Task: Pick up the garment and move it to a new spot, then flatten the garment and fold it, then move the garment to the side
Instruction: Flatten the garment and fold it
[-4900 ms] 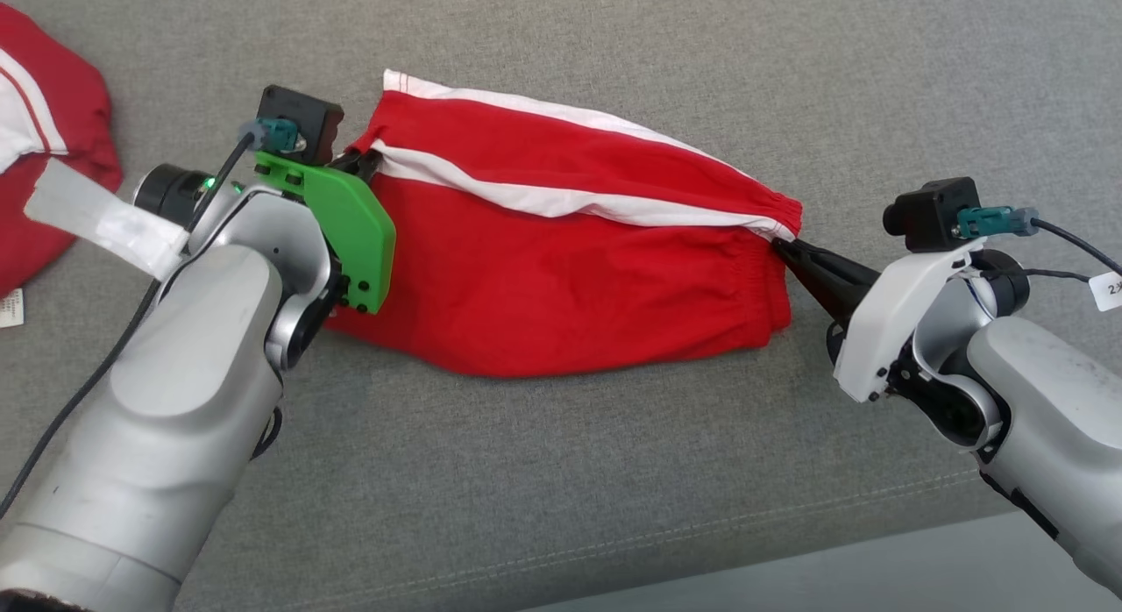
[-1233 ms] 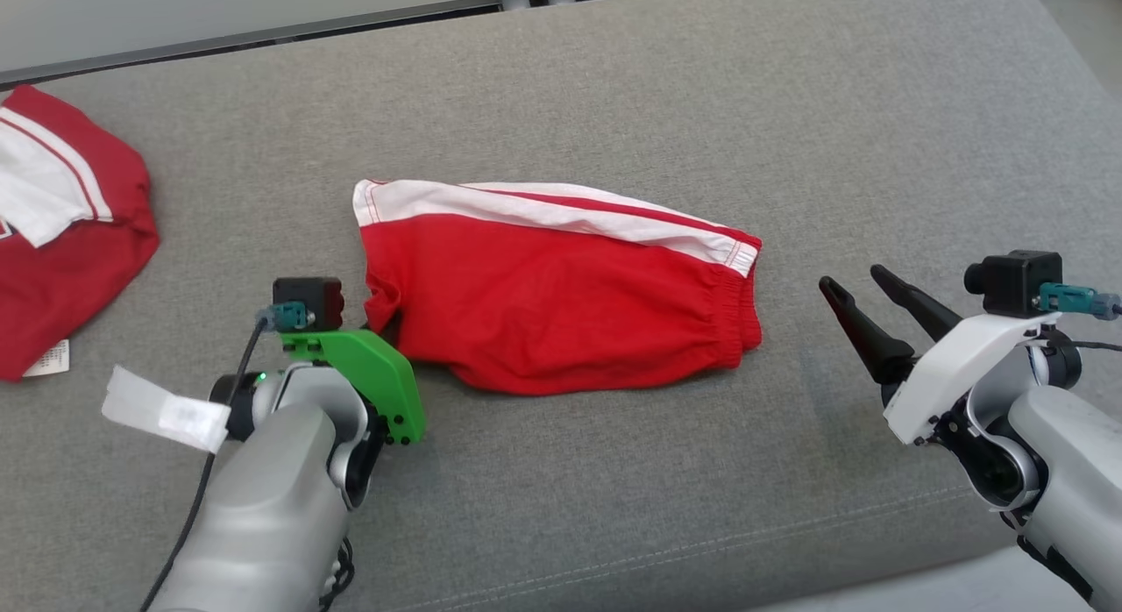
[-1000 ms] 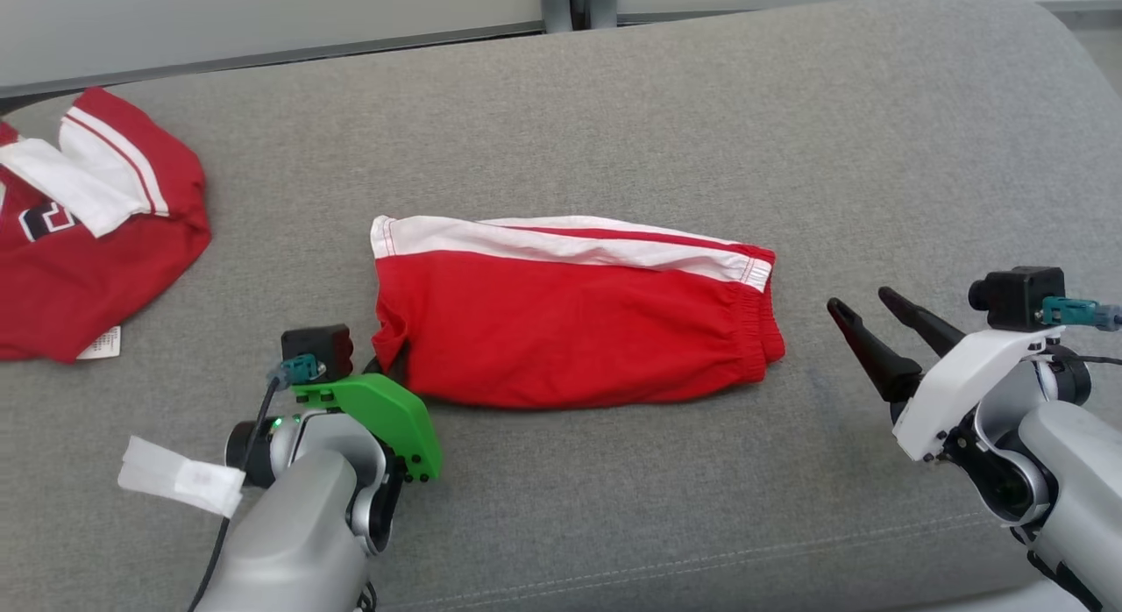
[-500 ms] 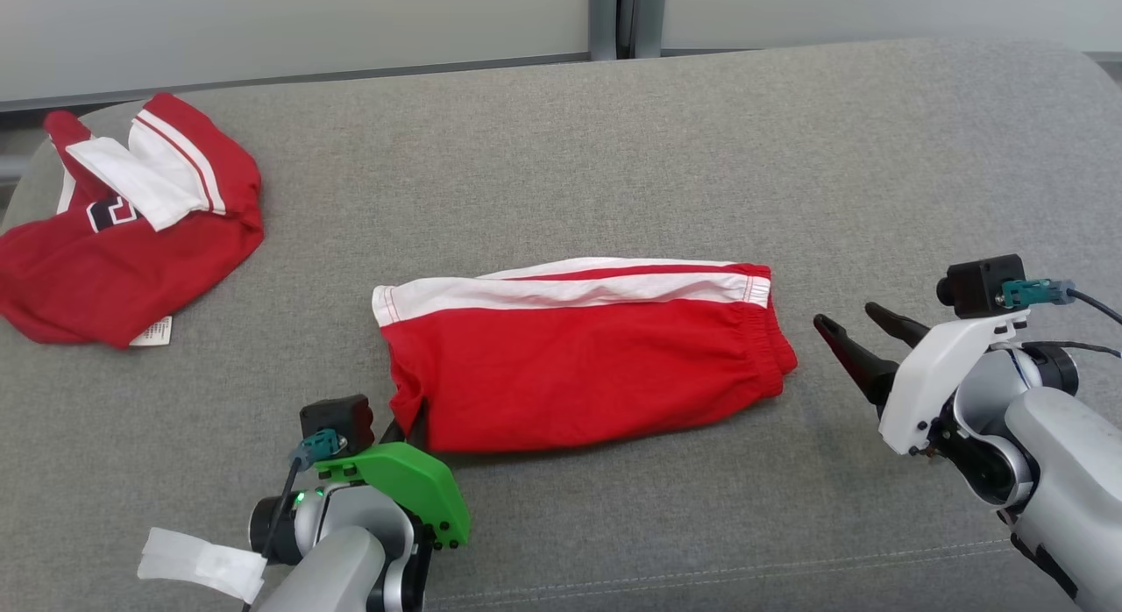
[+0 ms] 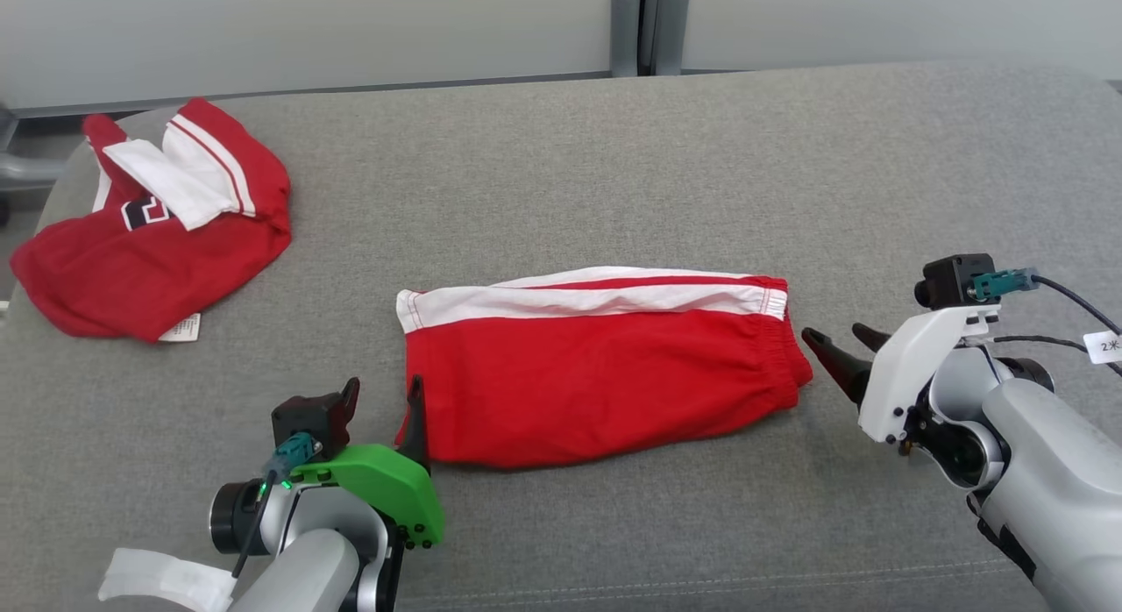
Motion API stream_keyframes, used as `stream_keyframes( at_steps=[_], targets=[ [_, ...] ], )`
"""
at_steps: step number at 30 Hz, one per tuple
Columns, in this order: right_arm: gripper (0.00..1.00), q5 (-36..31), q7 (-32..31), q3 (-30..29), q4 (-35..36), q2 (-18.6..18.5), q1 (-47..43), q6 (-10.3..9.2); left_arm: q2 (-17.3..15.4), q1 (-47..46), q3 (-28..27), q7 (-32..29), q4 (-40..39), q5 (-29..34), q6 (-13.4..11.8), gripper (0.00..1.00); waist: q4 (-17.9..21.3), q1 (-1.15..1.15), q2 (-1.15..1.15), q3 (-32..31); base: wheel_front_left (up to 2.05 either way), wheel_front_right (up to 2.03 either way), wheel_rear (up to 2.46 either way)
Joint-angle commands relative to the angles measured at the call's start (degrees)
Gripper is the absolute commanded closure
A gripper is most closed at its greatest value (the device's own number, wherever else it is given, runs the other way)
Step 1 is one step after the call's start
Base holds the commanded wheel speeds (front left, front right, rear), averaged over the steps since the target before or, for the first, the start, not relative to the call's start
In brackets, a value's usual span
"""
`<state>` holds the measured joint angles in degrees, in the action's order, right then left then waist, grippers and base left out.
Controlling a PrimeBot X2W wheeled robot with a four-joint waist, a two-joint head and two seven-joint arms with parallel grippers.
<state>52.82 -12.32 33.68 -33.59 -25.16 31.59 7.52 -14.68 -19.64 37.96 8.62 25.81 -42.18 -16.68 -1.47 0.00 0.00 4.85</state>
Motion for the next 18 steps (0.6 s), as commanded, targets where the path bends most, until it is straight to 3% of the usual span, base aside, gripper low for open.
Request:
stream_keyframes(
  at_steps=[1,9,18],
  targets=[
    [0.00,0.01,-0.85,-0.75,-1.25,0.64,0.97,-0.06,-0.68,1.06,0.23,-0.22,-1.40,0.66,-0.47,0.00,-1.33,0.00,0.00,-0.70,0.00,0.00,0.00],
    [0.00,-0.17,-4.98,-3.63,-7.76,3.53,3.19,-0.05,-2.76,2.09,1.24,-1.69,-8.64,2.01,-2.07,0.00,-5.64,0.00,0.00,-0.80,0.00,0.00,0.00],
    [0.00,-3.52,-5.69,-6.26,-16.12,3.38,5.50,-0.04,-4.97,4.51,1.79,-3.58,-16.62,2.93,-5.56,0.00,-10.73,0.00,0.00,0.47,0.00,0.00,0.00]
  ],
)
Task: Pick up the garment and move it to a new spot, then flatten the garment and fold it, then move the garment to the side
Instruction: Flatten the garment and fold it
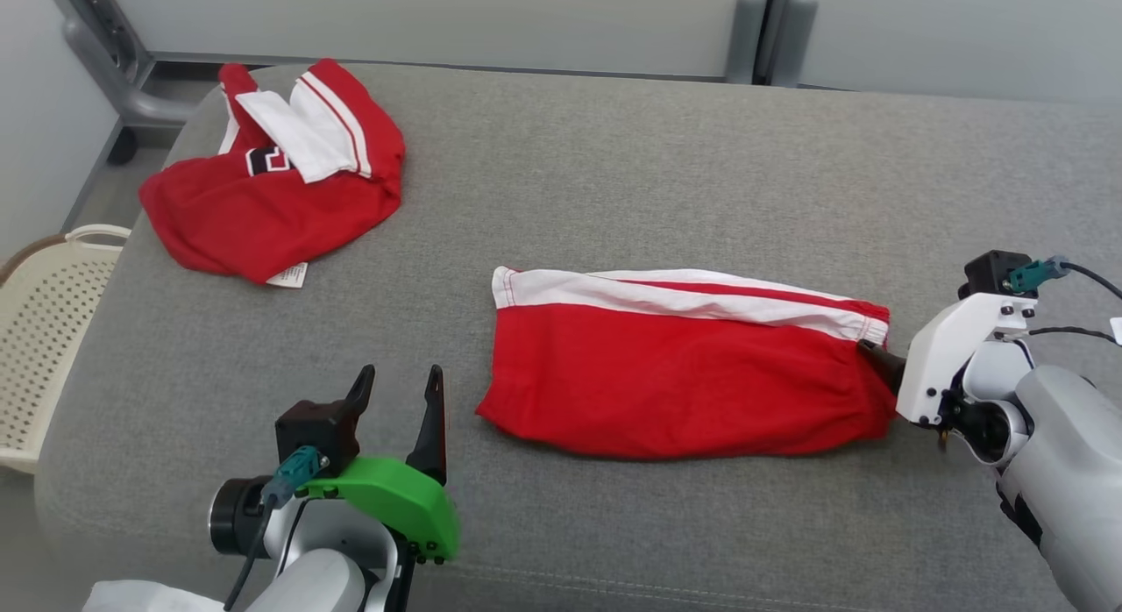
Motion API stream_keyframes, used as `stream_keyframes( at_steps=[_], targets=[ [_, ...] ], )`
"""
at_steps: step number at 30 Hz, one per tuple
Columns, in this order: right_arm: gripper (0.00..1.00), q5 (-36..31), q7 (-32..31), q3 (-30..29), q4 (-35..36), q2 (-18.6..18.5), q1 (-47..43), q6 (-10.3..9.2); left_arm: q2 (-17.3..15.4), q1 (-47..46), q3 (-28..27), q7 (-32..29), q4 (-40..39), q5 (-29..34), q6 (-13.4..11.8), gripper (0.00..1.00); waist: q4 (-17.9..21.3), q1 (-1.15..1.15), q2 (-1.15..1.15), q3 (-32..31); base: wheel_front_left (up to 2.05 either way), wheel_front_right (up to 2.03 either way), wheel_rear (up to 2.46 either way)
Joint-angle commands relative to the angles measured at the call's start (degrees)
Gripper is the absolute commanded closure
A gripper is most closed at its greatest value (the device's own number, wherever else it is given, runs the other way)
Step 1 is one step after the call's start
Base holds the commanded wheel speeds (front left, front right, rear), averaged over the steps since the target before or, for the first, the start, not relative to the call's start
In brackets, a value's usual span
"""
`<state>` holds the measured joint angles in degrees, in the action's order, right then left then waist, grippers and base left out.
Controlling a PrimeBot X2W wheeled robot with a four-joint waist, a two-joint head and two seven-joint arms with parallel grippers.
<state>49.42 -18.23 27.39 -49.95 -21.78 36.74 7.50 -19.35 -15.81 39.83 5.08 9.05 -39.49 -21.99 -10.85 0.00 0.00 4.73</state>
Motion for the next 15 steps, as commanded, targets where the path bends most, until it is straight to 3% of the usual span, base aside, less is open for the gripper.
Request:
stream_keyframes(
  at_steps=[1,10,11,12,13,15],
  targets=[
    [0.00,-0.38,0.34,-0.36,-0.77,0.04,0.52,-0.02,-0.50,0.94,-0.07,-0.16,-0.47,0.24,-0.39,0.00,-1.77,0.00,0.00,0.68,0.00,0.00,0.00],
    [0.00,1.66,-1.37,-3.62,-6.49,1.90,1.02,-0.02,-1.32,1.74,0.40,-0.97,-3.10,0.44,-1.37,0.00,-4.35,0.00,0.00,0.78,0.00,0.00,0.00],
    [0.08,1.83,-1.67,-3.69,-6.60,1.94,0.91,-0.02,-1.37,1.82,0.43,-1.03,-3.24,0.44,-1.42,0.00,-4.45,0.00,0.00,0.69,0.00,0.00,0.00],
    [0.40,1.92,-1.95,-3.62,-6.63,1.98,0.81,-0.02,-1.43,1.88,0.50,-1.11,-3.40,0.48,-1.43,0.00,-4.54,0.00,0.00,0.60,0.00,0.00,0.00],
    [0.56,2.02,-1.90,-3.45,-6.53,2.11,0.60,-0.02,-1.47,1.92,0.58,-1.21,-3.51,0.51,-1.48,0.00,-4.63,0.00,0.00,0.49,0.00,0.00,0.00],
    [0.75,2.23,-1.94,-3.25,-6.24,2.29,0.12,-0.01,-1.61,2.02,0.72,-1.35,-3.59,0.53,-1.52,0.00,-4.82,0.00,0.00,0.29,0.00,0.00,0.00]
  ],
)
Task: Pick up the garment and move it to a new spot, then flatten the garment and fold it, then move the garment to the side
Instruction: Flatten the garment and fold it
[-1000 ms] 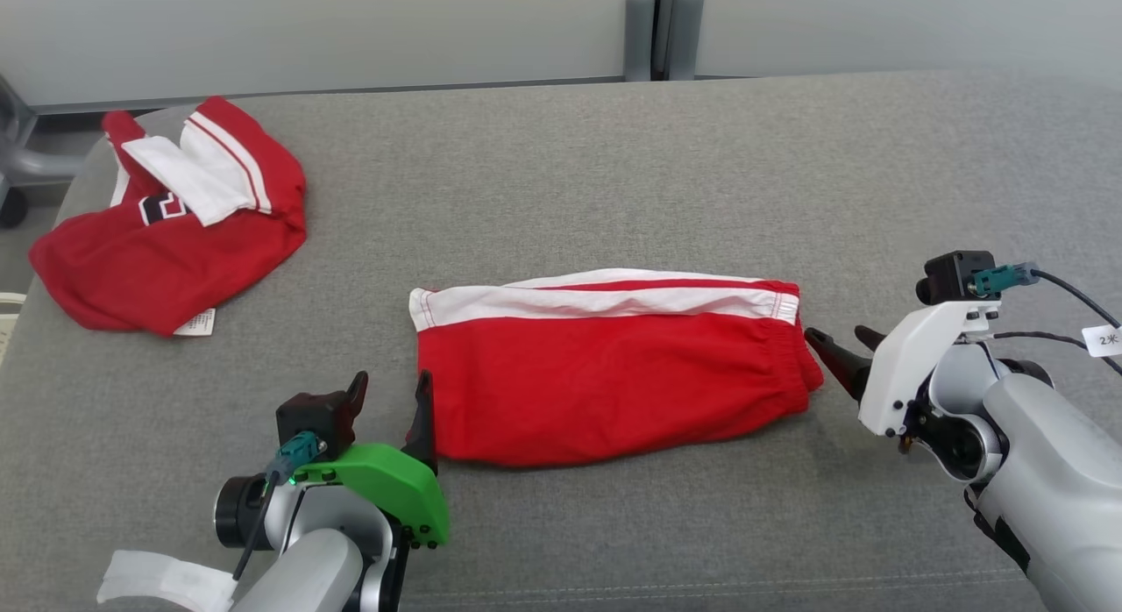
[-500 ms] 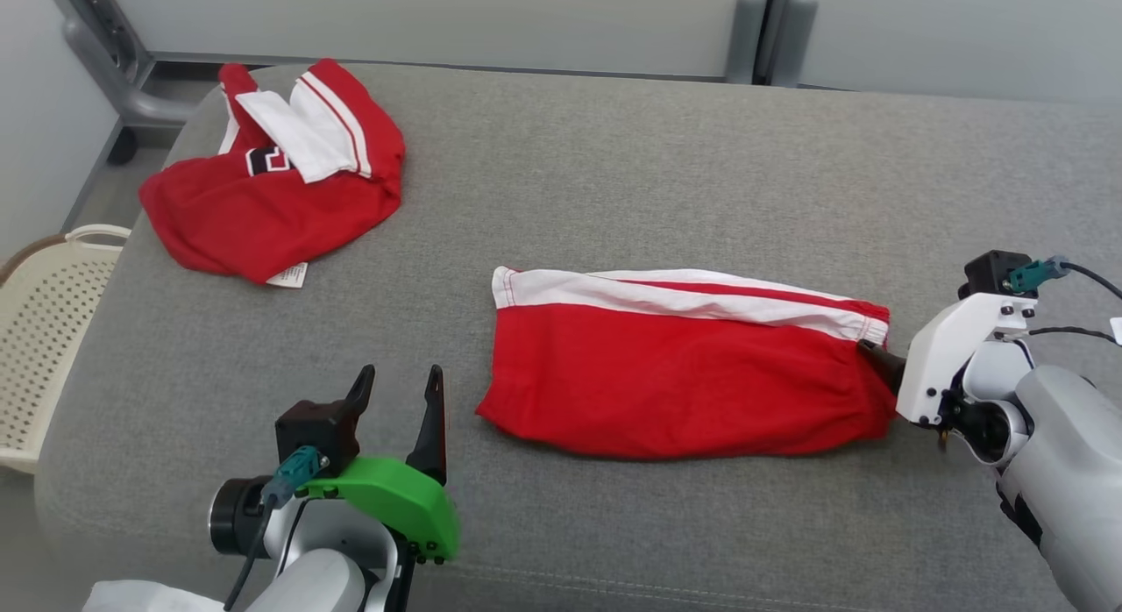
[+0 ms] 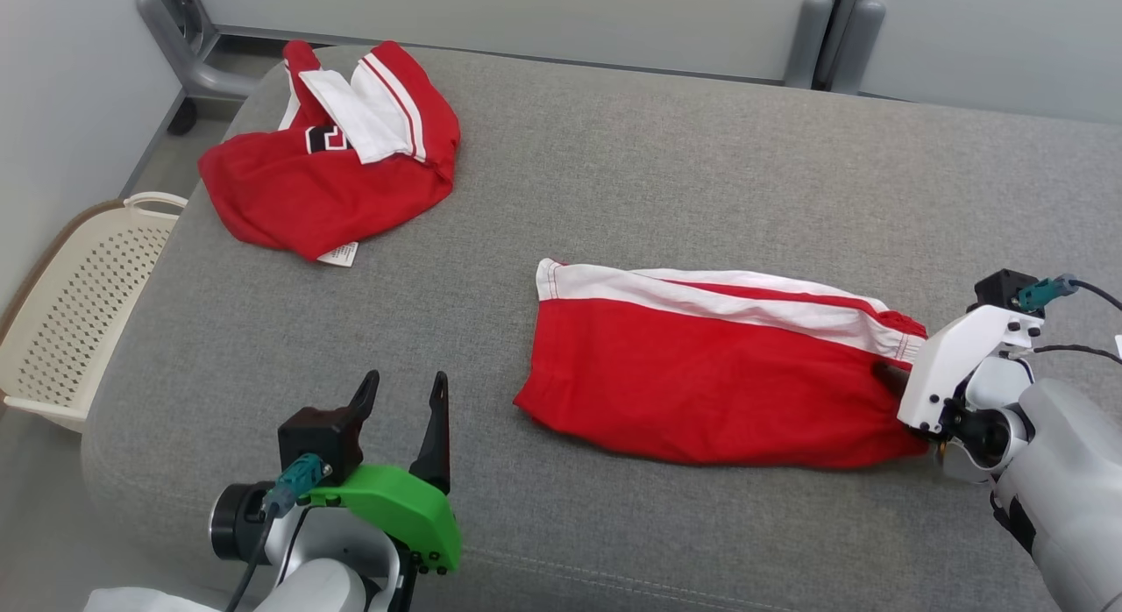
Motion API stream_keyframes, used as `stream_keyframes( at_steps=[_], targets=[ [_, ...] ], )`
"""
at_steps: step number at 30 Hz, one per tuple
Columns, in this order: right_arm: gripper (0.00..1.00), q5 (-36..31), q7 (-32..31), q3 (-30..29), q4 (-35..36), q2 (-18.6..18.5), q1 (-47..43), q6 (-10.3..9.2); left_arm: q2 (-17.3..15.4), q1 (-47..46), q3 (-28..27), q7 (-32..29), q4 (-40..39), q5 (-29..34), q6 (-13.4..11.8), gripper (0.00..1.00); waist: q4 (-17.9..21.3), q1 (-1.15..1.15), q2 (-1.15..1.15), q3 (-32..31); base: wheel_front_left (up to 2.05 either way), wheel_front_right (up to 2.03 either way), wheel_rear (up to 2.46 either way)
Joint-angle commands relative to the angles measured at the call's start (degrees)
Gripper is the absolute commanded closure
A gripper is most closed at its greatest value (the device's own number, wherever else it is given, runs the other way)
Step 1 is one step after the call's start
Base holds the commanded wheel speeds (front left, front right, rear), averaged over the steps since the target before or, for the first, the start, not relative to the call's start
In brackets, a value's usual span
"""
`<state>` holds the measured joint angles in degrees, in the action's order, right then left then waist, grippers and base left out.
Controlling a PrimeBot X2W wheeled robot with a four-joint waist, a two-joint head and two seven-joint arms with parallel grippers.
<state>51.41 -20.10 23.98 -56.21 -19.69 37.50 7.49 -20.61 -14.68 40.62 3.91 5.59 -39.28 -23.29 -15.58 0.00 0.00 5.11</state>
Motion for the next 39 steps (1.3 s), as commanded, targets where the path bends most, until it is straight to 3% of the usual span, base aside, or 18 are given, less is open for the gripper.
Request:
stream_keyframes(
  at_steps=[1,2,16,31,39],
  targets=[
    [0.88,0.44,0.44,0.02,0.13,0.15,-0.81,0.00,-0.40,0.88,0.02,-0.14,-0.17,0.36,-0.22,0.00,-0.20,0.00,0.00,-0.18,0.00,0.00,0.00],
    [1.00,0.59,0.82,-0.19,0.13,0.09,-0.93,-0.01,-0.44,0.85,0.14,-0.21,-0.21,0.47,-0.20,0.00,-0.30,0.00,0.00,-0.28,0.00,0.00,0.00],
    [1.00,6.52,-1.41,-3.29,0.91,-1.00,-0.73,-0.01,-1.91,2.56,1.20,-0.81,-1.32,0.54,-0.38,0.00,1.12,0.00,0.00,-2.72,0.00,0.00,0.00],
    [1.00,4.68,-7.20,-3.51,3.49,-9.28,0.13,-0.01,-2.37,2.44,1.83,-1.65,-5.12,0.43,-0.69,0.00,5.19,0.00,0.00,-3.13,0.00,0.00,0.00],
    [1.00,3.29,-11.17,-2.67,8.12,-8.00,-0.16,0.00,-2.64,1.64,1.79,-1.25,-6.97,0.90,-1.13,0.00,6.68,0.00,0.00,-3.21,0.00,0.00,0.00]
  ],
)
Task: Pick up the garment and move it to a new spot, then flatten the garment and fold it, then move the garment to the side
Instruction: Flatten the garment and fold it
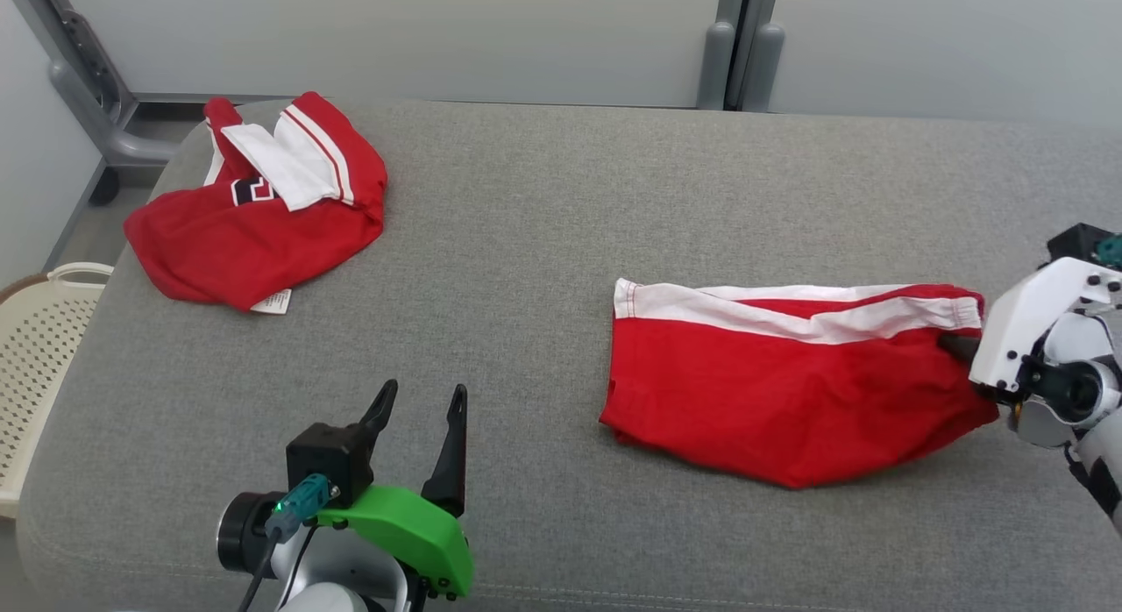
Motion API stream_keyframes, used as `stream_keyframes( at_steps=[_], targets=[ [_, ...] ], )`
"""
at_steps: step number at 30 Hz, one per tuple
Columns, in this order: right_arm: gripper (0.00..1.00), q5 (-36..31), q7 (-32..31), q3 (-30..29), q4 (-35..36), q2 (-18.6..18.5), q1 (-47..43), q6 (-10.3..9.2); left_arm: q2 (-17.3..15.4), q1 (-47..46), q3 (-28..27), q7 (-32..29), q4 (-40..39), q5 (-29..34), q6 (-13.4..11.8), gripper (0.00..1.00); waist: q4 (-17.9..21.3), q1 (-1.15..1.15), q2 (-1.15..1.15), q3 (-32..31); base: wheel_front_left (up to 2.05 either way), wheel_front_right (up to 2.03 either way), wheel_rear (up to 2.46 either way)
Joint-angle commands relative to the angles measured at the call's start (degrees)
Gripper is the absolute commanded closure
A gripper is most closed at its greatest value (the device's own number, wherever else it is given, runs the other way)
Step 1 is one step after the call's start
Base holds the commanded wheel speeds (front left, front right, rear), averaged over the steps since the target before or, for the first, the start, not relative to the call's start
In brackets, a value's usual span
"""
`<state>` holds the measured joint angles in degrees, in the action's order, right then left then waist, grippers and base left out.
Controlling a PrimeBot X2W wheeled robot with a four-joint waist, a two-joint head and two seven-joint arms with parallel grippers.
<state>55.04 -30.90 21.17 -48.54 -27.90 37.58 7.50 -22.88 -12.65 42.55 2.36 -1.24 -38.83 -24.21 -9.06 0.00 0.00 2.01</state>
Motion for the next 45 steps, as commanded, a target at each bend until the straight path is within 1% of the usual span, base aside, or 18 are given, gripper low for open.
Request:
stream_keyframes(
  at_steps=[1,5,11,15,19,20,21,27,34,38,41,45],
  targets=[
    [1.00,0.07,-1.16,0.06,1.40,0.66,-0.55,-0.02,-0.38,-0.53,-0.12,0.35,-0.45,0.51,-0.27,0.00,0.27,0.00,0.00,-0.21,0.00,0.00,0.00],
    [1.00,3.02,-4.65,-2.34,4.51,4.61,-0.77,-0.01,-0.25,-0.36,-0.28,0.40,-1.19,0.24,-0.63,0.00,0.66,0.00,0.00,-1.04,0.00,0.00,0.00],
    [1.00,0.93,-9.23,-3.49,8.35,9.76,-1.14,-0.01,0.24,0.15,0.10,0.60,-1.48,-0.08,-0.58,0.00,0.31,0.00,0.00,-1.90,0.00,0.00,0.00],
    [1.00,-2.44,-11.40,-4.84,9.64,12.76,-1.03,-0.01,0.80,0.40,0.25,1.03,-1.21,-0.25,-0.39,0.00,-0.56,0.00,0.00,-2.29,0.00,0.00,0.00],
    [1.00,-6.73,-12.93,-7.10,9.15,16.26,-0.46,-0.01,1.55,0.13,0.45,1.59,-0.84,-0.55,-0.02,0.00,-1.86,0.00,0.00,-2.58,0.00,0.00,0.00],
    [1.00,-8.19,-13.24,-7.77,8.92,16.96,-0.16,-0.01,1.77,-0.10,0.51,1.74,-0.75,-0.60,0.10,0.00,-2.20,0.00,0.00,-2.56,0.00,0.00,0.00],
    [1.00,-8.19,-13.24,-7.77,8.92,16.96,-0.16,-0.01,1.77,-0.10,0.51,1.74,-0.75,-0.60,0.10,0.00,-2.20,0.00,0.00,-2.56,0.00,0.00,0.00],
    [1.00,-16.57,-15.03,-11.88,7.59,20.91,1.44,-0.01,3.11,-1.40,1.24,2.08,0.21,-0.65,0.95,0.00,-4.60,0.00,0.00,-2.26,0.00,0.00,0.00],
    [1.00,-25.97,-18.44,-15.73,8.18,23.23,2.87,-0.01,4.75,-2.63,2.05,2.54,1.22,-0.90,1.98,0.00,-7.31,0.00,0.00,-1.27,0.00,0.00,0.00],
    [1.00,-30.57,-20.38,-17.39,8.92,23.97,2.62,-0.01,5.56,-3.40,2.44,2.90,1.96,-0.91,2.46,0.00,-8.56,0.00,0.00,-0.55,0.00,0.00,0.00],
    [1.00,-33.42,-21.48,-18.02,9.58,24.37,1.96,-0.01,6.21,-3.83,2.60,3.27,2.50,-0.96,2.81,0.00,-9.31,0.00,0.00,-0.06,0.00,0.00,0.00],
    [1.00,-35.51,-22.64,-18.85,10.57,24.73,1.32,-0.01,6.93,-4.29,2.90,3.61,3.18,-1.01,3.18,0.00,-10.17,0.00,0.00,0.50,0.00,0.00,0.00]
  ],
)
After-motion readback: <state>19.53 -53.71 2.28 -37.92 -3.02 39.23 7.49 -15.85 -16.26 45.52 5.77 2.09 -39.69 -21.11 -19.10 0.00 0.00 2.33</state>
